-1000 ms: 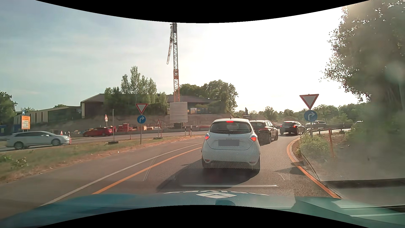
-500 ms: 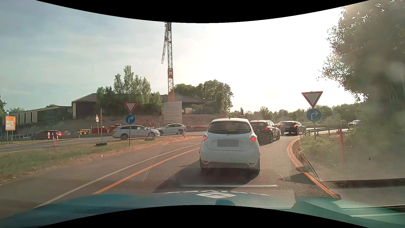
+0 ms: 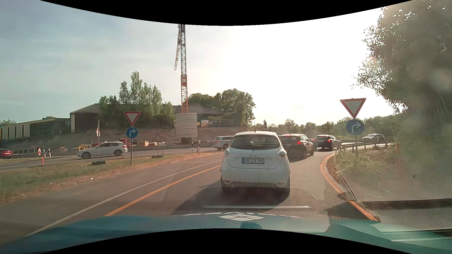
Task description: Follow the waypoints while adhering to traffic rules and regulations
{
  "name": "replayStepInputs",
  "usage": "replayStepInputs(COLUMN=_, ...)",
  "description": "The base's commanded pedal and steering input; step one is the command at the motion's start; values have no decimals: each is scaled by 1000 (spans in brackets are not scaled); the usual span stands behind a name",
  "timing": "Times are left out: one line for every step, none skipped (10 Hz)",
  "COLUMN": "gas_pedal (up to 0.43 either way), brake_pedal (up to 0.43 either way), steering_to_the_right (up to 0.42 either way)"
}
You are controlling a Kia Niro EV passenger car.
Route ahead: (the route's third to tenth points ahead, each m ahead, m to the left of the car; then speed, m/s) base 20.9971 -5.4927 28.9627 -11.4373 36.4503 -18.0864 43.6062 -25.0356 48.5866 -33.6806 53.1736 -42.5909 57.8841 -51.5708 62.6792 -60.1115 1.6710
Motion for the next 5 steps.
replayStepInputs(gas_pedal=0, brake_pedal=171, steering_to_the_right=112)
replayStepInputs(gas_pedal=0, brake_pedal=177, steering_to_the_right=112)
replayStepInputs(gas_pedal=0, brake_pedal=195, steering_to_the_right=112)
replayStepInputs(gas_pedal=0, brake_pedal=201, steering_to_the_right=112)
replayStepInputs(gas_pedal=0, brake_pedal=213, steering_to_the_right=112)
